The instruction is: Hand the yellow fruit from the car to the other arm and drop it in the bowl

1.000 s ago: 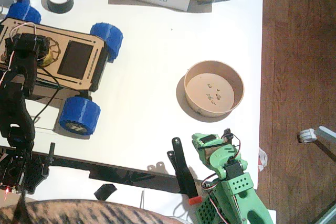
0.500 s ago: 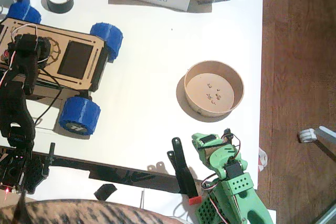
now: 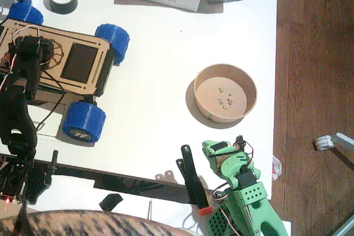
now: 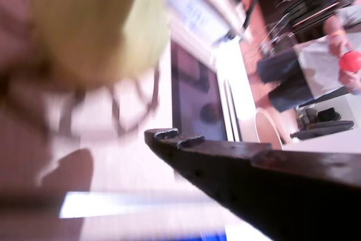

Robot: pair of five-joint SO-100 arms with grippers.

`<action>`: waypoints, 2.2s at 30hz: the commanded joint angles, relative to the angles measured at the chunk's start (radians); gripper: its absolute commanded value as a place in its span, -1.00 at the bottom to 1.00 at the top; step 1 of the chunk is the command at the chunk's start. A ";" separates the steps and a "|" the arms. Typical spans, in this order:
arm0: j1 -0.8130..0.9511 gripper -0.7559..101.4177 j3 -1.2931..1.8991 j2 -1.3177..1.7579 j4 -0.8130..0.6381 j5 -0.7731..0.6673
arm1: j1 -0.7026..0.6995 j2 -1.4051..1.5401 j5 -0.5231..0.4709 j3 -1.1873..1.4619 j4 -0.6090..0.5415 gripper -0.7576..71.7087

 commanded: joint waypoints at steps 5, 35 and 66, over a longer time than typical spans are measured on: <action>-0.054 -0.22 -0.014 0.008 -0.035 -0.005 | 0.002 0.008 -0.012 -0.044 0.003 -0.98; -0.094 -0.23 -0.020 -0.092 -0.098 -0.003 | 0.002 0.008 -0.012 -0.044 0.003 -0.98; -0.095 -0.53 -0.020 -0.095 -0.097 -0.003 | 0.002 0.008 -0.012 -0.044 0.003 -0.98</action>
